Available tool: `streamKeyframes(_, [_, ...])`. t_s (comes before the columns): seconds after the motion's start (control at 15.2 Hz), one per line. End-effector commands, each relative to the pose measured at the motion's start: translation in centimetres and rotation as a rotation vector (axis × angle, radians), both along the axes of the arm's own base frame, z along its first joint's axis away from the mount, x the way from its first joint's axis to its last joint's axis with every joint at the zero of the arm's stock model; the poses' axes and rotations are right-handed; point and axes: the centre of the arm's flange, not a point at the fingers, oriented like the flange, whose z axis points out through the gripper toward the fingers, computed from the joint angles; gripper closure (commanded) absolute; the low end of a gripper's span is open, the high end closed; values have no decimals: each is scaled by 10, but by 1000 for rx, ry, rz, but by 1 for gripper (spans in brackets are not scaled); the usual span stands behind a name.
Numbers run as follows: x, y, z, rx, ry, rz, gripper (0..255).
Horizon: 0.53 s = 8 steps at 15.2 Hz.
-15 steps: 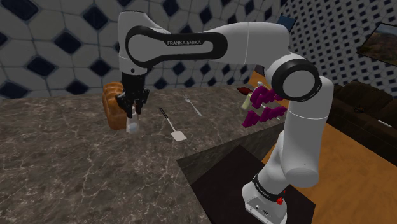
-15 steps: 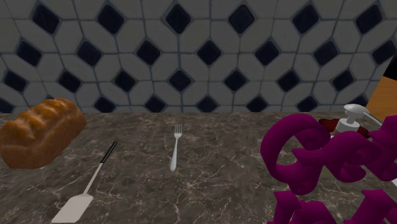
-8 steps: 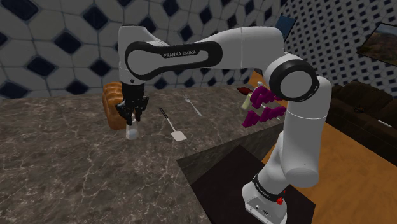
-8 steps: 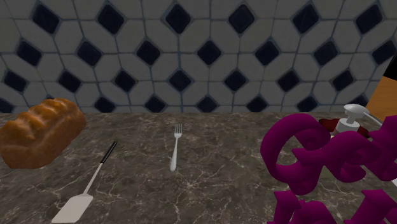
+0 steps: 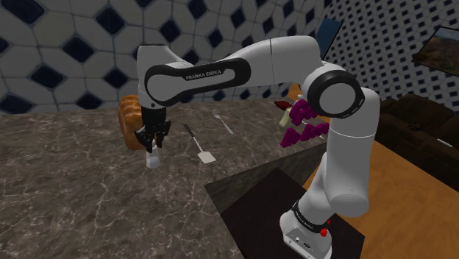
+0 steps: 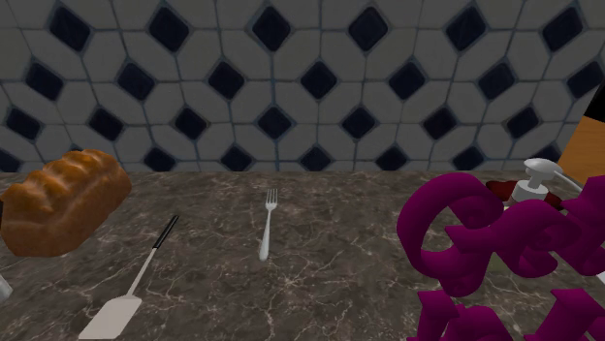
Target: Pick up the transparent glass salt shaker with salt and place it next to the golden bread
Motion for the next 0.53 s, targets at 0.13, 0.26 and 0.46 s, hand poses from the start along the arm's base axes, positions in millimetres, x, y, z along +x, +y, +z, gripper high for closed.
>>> streamKeyframes(0.13, [0,0,-1,0,-1,0,255])
streamKeyframes(0.26, [0,0,-1,0,-1,0,255])
streamKeyframes(0.46, [0,0,-1,0,-1,0,0])
